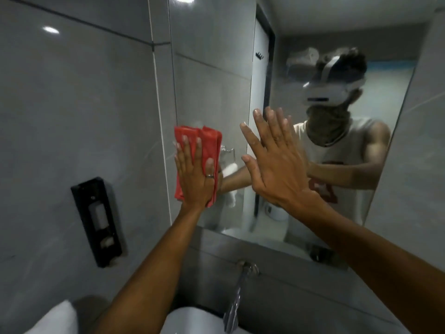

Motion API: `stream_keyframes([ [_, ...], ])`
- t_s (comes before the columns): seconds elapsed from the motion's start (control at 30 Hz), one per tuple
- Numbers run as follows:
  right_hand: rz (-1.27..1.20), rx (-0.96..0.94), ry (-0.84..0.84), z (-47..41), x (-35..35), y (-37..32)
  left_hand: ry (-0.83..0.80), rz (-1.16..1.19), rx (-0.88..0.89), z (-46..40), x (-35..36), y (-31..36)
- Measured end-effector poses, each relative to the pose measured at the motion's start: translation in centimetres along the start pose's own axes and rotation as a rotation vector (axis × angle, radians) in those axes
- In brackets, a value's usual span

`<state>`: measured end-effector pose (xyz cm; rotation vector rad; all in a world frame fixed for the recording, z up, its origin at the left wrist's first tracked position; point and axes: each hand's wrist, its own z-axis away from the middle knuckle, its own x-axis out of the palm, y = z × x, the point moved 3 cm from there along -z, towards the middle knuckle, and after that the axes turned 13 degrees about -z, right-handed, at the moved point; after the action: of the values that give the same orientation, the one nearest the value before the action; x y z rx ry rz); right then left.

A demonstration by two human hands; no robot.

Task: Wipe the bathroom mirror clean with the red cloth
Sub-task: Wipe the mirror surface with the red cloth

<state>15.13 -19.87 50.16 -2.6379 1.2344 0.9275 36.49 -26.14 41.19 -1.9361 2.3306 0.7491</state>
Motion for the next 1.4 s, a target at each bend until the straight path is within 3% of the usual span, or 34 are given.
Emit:
stream_keyframes([
  [0.2,-0.052,-0.05,-0.018,6.7,1.8,0.0,-0.041,-0.055,-0.083,7.3,2.2,-4.9],
  [0.43,-0.023,-0.041,0.027,10.7,-0.1,3.6,-0.008,-0.04,-0.244,10.8,3.4,-0.6],
  [0.73,0.091,0.1,-0.03,15.8,-7.1,10.7,0.052,-0.045,-0.126,18.8,7.0,18.3],
  [0.9,0.223,0.145,-0.036,17.8,-11.3,13.2,0.056,0.106,0.026,22.3,7.1,28.2],
  [1.17,0.197,0.14,0.022,16.3,-12.9,13.4,0.025,0.081,0.293,19.8,6.8,25.3],
  [1.3,0.158,0.114,0.065,13.6,-12.6,12.5,0.025,-0.076,0.243,12.9,5.1,21.4],
  [1.4,0.151,0.112,0.084,11.5,-12.6,12.6,0.08,-0.052,0.004,5.3,2.6,20.5],
])
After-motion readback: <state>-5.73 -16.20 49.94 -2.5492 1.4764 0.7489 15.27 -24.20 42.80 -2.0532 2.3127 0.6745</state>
